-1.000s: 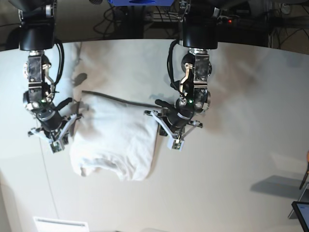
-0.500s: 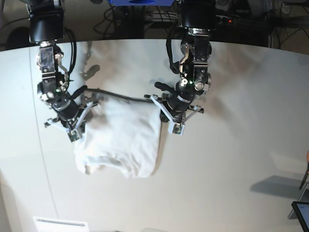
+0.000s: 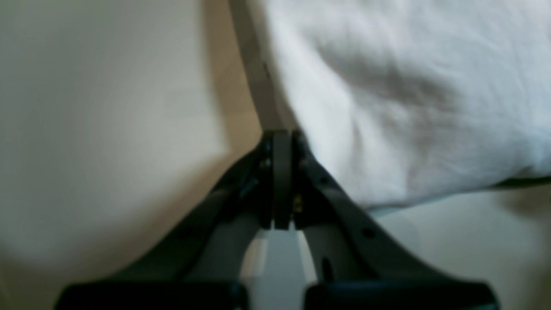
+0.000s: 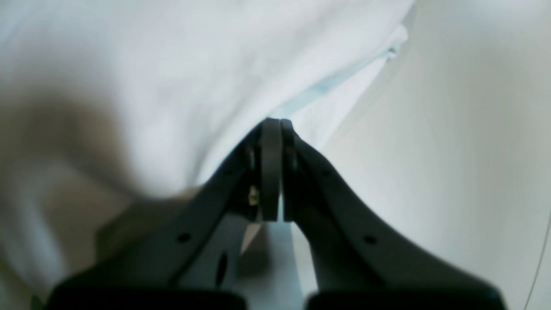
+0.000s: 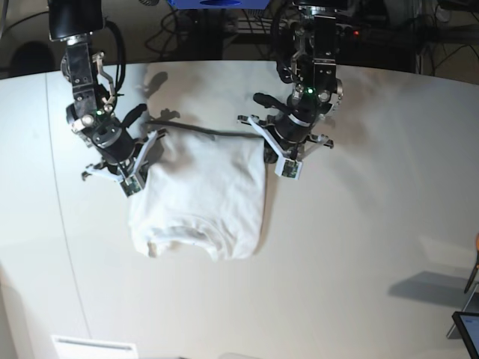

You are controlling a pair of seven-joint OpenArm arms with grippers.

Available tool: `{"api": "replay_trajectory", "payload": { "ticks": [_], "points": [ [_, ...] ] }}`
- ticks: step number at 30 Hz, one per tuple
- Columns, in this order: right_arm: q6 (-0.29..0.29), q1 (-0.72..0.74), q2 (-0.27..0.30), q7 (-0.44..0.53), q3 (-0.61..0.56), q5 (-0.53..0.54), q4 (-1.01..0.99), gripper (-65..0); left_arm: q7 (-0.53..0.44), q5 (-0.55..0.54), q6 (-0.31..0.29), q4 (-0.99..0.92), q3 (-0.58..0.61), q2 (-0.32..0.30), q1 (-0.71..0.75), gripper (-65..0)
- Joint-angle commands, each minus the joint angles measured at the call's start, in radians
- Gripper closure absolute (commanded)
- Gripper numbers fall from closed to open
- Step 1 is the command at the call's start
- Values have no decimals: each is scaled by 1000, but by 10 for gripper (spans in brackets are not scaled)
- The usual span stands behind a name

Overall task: Fold the T-shirt properly
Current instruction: 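Pinch the folded shirt's edge with both grippers and drag it toward the robot, then press and square the folded shirt's sides with both grippers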

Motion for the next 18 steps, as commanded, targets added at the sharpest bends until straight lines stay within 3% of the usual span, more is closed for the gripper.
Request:
{"api": "replay_trajectory", "payload": {
  "ticks": [1,10,18],
  "points": [
    [3,5,3,19,1,7,28,-3,-19,-10,-6,33,2,-2,7,0],
    [2,-23,2,19,9,7,45,-3,-19,-10,-6,138,-12,-22,83,0],
    [-18,-20,8,19,44,6,40,-3,24,-10,-6,145,-95,-24,19,0]
  ]
}}
